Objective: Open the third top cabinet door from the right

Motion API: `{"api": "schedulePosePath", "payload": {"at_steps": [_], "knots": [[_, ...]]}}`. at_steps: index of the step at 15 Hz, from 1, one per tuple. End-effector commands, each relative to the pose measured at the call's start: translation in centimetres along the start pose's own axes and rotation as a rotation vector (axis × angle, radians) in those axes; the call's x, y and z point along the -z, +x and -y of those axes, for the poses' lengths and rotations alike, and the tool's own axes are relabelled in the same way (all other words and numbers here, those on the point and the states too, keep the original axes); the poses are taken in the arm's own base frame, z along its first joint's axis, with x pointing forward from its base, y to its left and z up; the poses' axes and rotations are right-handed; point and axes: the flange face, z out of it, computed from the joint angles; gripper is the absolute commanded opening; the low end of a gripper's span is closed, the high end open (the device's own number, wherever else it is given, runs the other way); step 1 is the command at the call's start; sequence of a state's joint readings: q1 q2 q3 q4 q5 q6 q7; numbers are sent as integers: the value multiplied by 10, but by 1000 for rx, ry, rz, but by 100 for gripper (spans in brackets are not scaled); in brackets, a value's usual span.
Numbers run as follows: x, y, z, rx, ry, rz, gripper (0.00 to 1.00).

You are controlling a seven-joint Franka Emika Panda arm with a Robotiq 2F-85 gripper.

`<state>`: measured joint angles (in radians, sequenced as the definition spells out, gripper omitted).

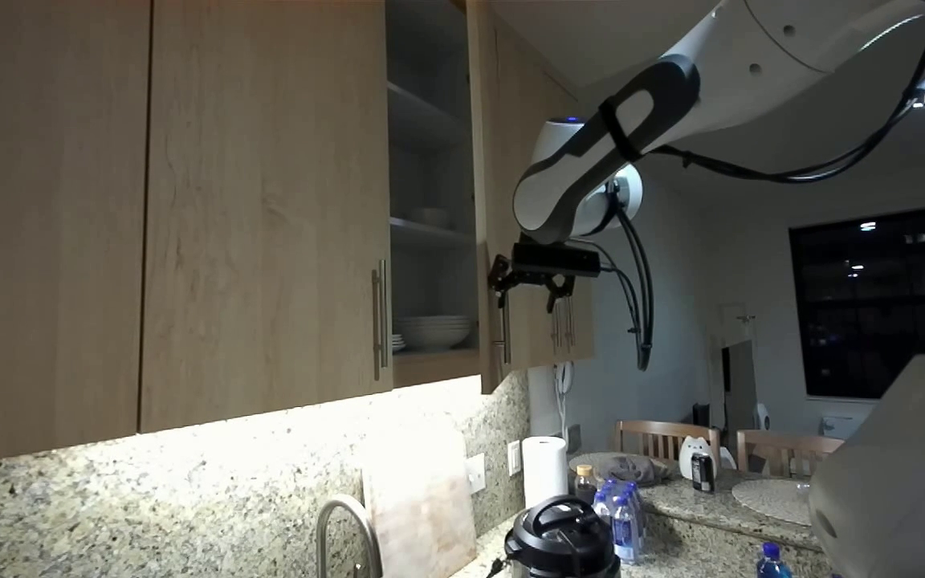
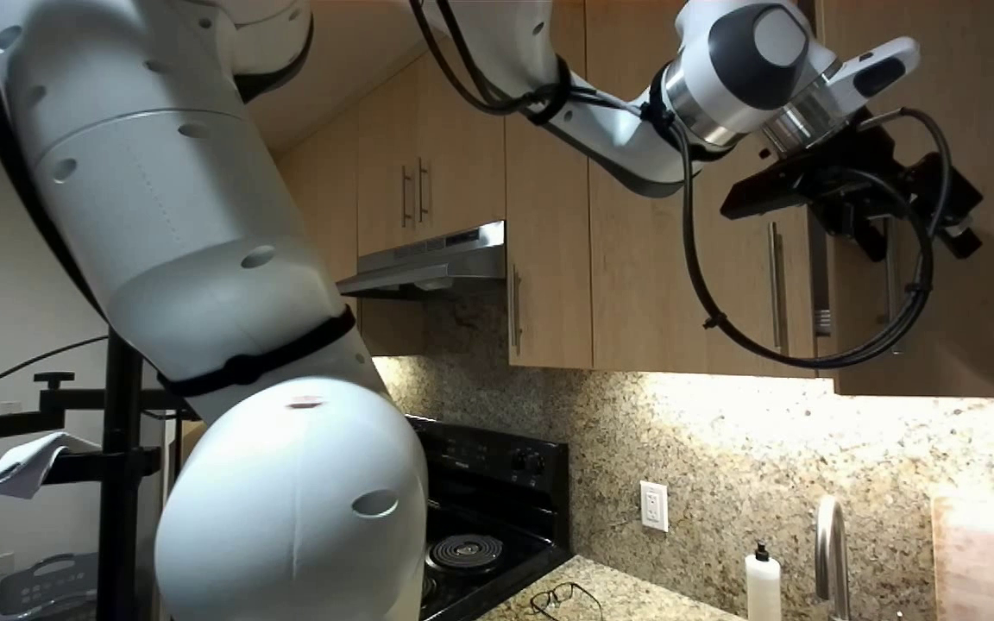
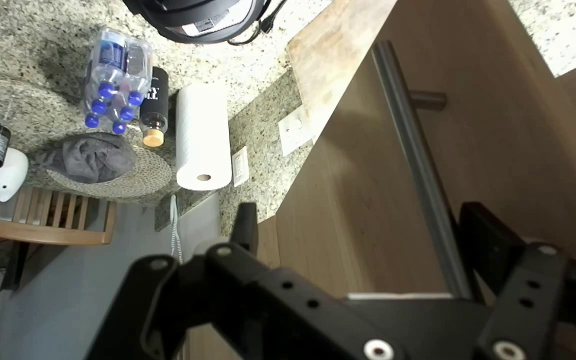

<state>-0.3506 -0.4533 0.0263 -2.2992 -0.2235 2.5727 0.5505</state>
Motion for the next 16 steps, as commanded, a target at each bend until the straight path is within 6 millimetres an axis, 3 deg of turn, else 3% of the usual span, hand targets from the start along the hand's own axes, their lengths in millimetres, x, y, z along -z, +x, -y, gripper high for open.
{"api": "schedulePosePath", "payload": {"at_steps": [1,5,16], "knots": [[1,14,-55,-83,-108,-32,100],[6,16,-81,-102,-118,-36,100],[9,12,-120,-50,-81,-4,100]]}}
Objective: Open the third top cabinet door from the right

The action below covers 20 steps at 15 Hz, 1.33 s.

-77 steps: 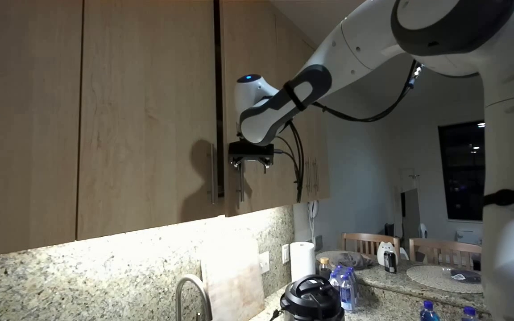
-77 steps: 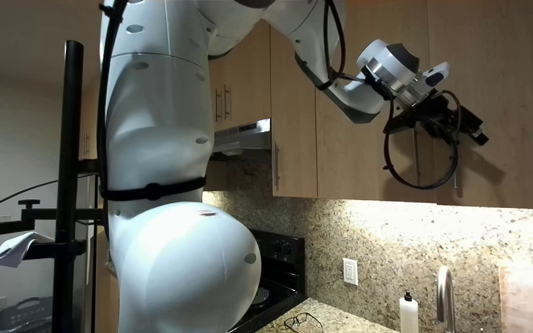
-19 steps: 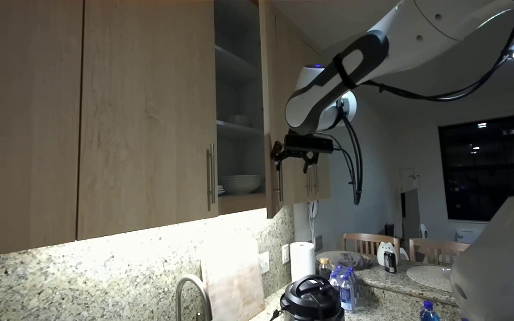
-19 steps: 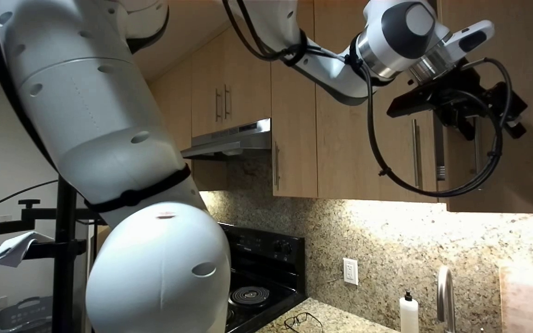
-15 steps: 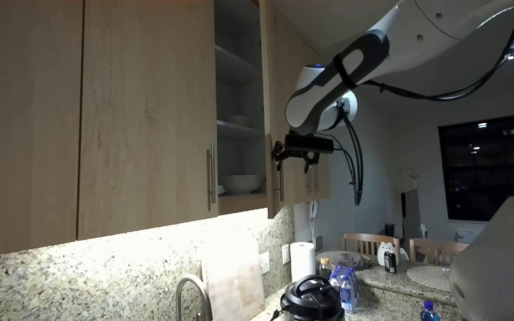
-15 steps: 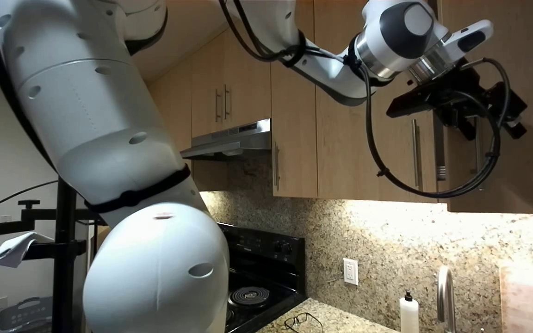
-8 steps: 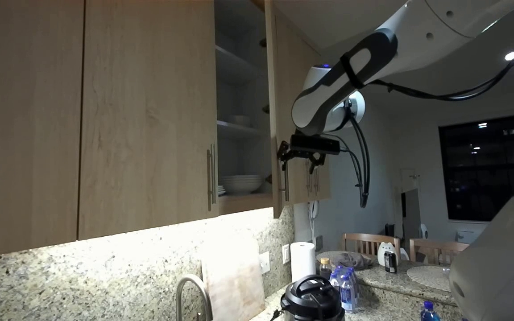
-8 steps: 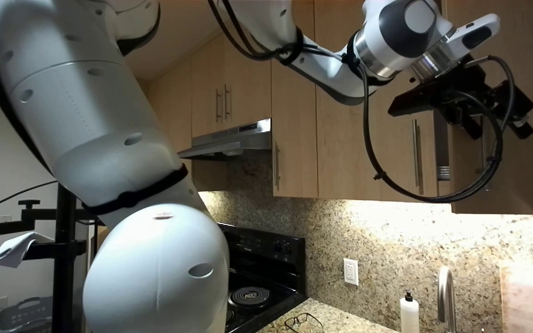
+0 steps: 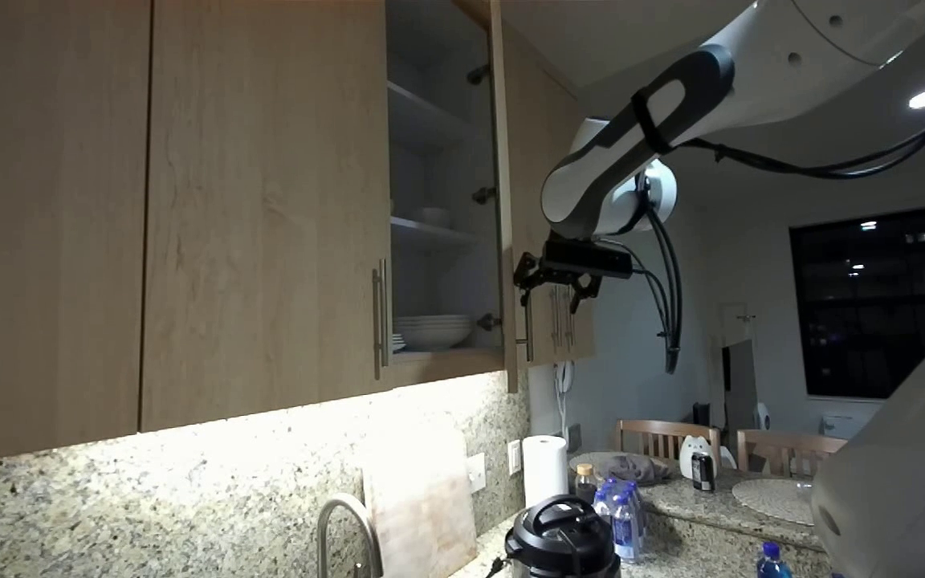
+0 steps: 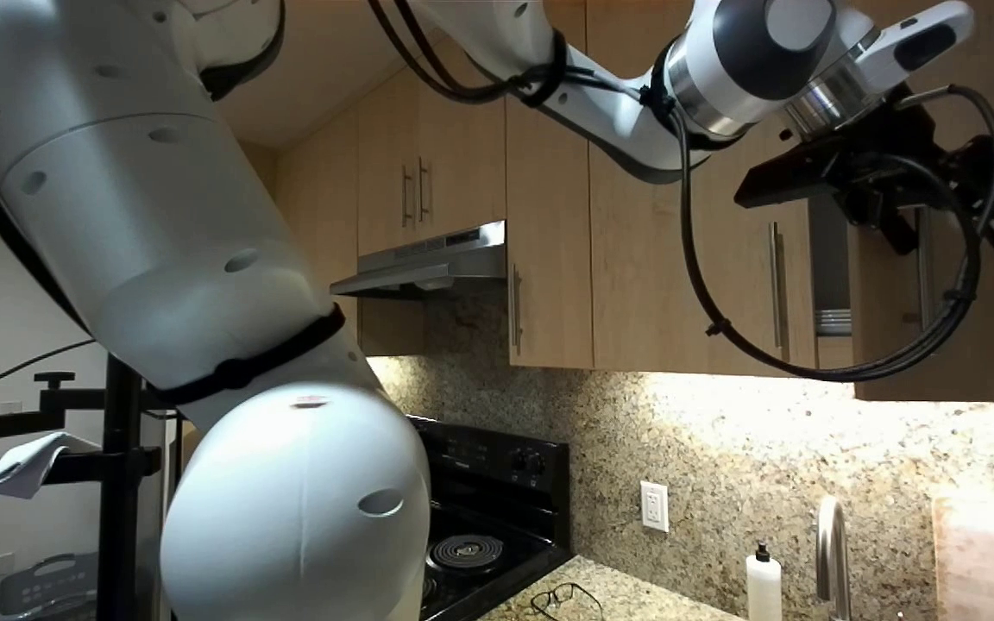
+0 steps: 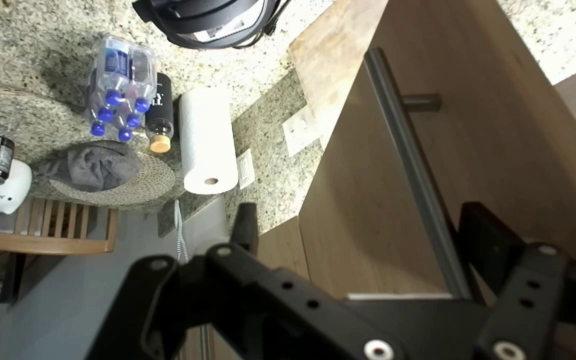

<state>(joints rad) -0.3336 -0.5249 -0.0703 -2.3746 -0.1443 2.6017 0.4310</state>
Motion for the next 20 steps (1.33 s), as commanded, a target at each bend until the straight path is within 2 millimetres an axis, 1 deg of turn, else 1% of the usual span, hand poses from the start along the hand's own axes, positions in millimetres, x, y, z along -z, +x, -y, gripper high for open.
{"api": "schedulePosePath", "payload": {"at_steps": [1,6,9,10,11,15,16,18,19,20], "knots": [[4,18,-75,-9,-113,-4,100],[7,23,-95,60,-72,21,100],[11,26,-114,142,-8,64,100],[14,29,-128,167,2,81,100],[17,33,-152,189,11,102,100],[22,47,-268,314,42,193,100],[24,50,-288,337,54,198,100],[29,57,-317,376,81,203,100],[31,60,-325,390,88,204,100],[33,64,-330,407,96,207,100]]}}
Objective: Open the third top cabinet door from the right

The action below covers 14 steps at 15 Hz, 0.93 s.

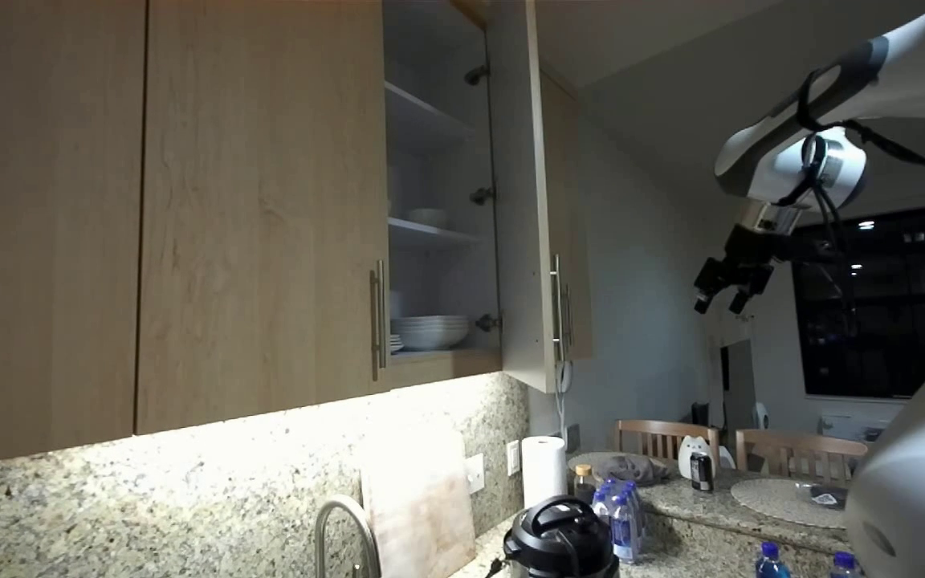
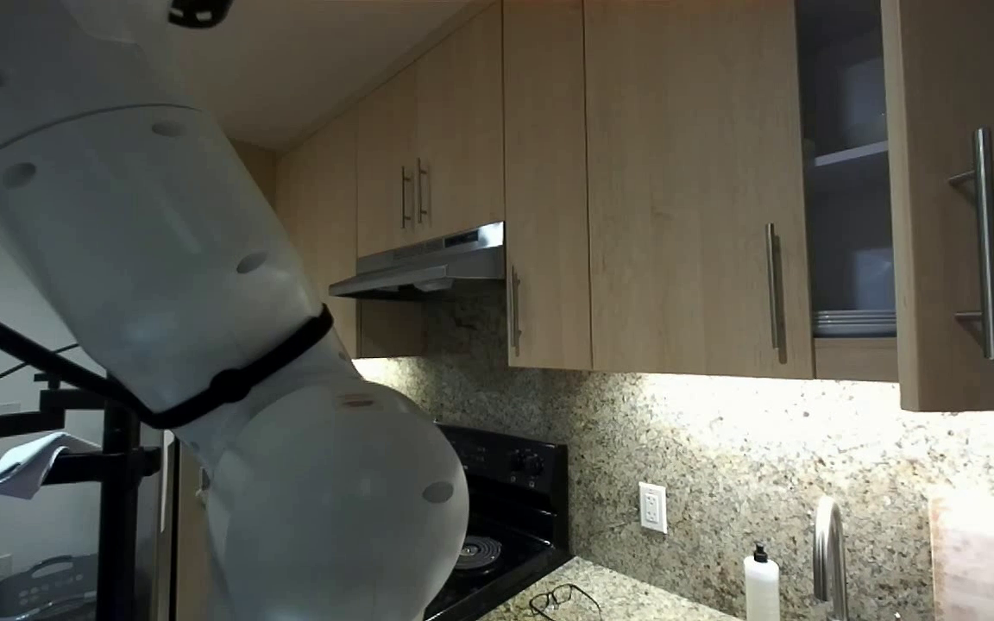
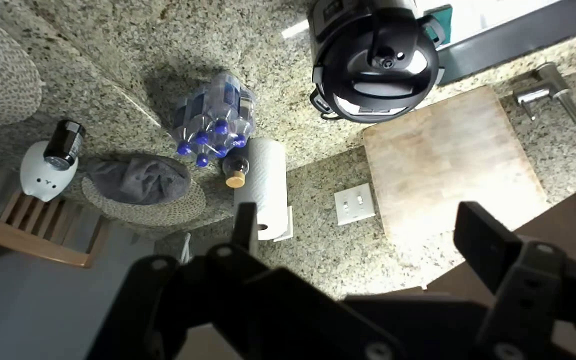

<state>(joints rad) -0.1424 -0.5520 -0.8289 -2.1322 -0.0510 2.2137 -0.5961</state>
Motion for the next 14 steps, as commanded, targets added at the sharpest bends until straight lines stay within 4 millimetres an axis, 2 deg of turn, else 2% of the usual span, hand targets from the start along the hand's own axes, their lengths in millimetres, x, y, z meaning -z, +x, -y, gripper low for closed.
{"api": "schedulePosePath", "payload": {"at_steps": [1,3,6,10,14], "knots": [[5,17,-15,94,33,28,100],[6,24,-13,138,40,53,100],[11,35,3,205,45,83,100],[14,44,55,286,45,116,100],[44,41,110,371,-62,236,100]]}}
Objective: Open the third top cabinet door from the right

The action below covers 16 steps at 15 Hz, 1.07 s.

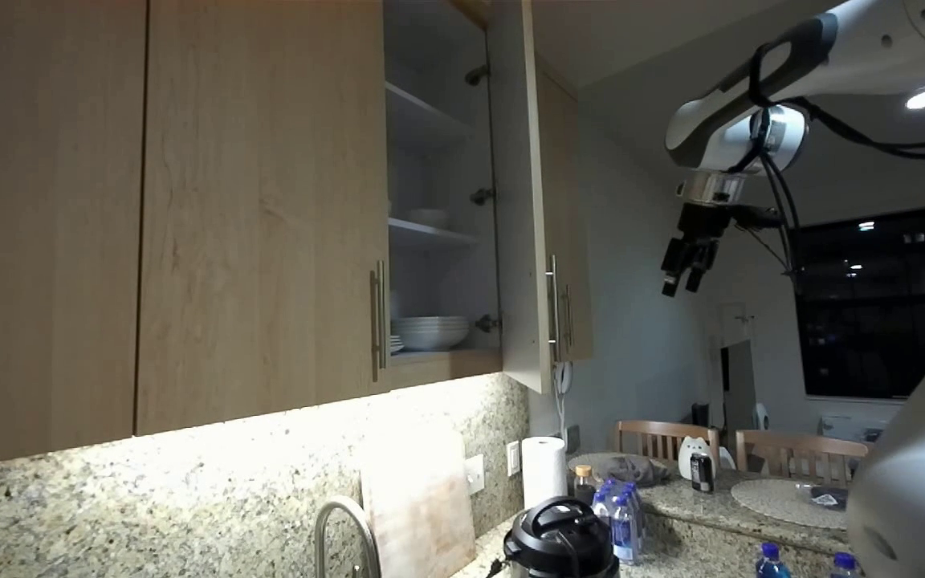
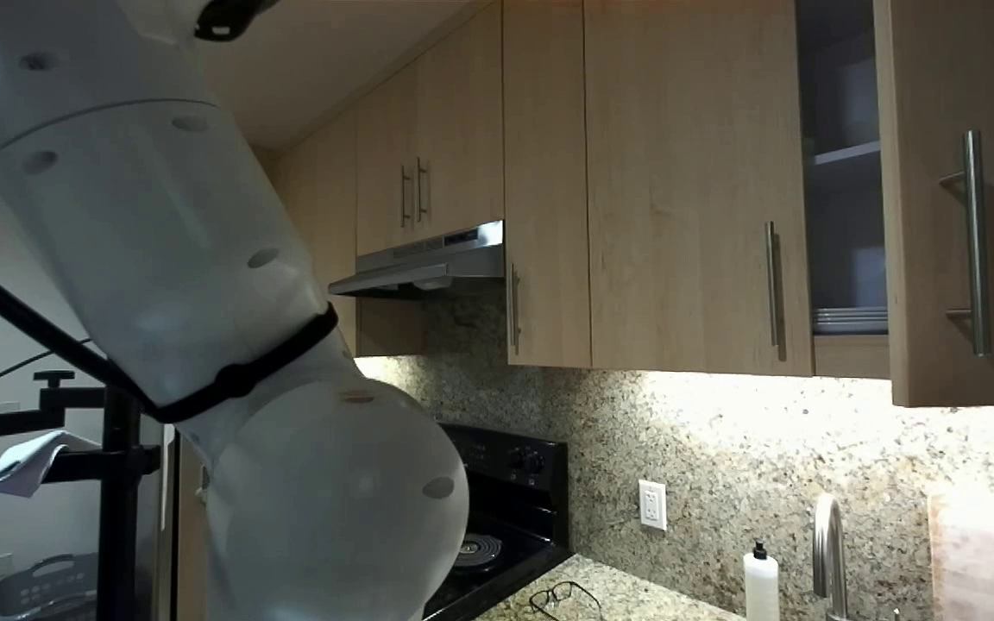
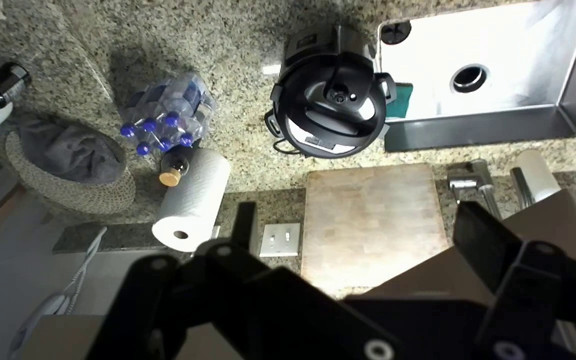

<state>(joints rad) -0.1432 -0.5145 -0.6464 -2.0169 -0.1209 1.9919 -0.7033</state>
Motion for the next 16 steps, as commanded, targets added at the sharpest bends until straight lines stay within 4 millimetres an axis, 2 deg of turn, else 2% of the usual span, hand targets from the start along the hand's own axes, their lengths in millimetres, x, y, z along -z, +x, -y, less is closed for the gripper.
{"api": "schedulePosePath", "payload": {"at_steps": [1,4,8,12,16], "knots": [[27,-8,53,86,-61,158,100],[46,-14,111,174,-92,275,100],[57,-12,196,265,-93,364,100],[63,3,273,348,-90,415,100],[62,32,325,464,-77,400,100]]}}
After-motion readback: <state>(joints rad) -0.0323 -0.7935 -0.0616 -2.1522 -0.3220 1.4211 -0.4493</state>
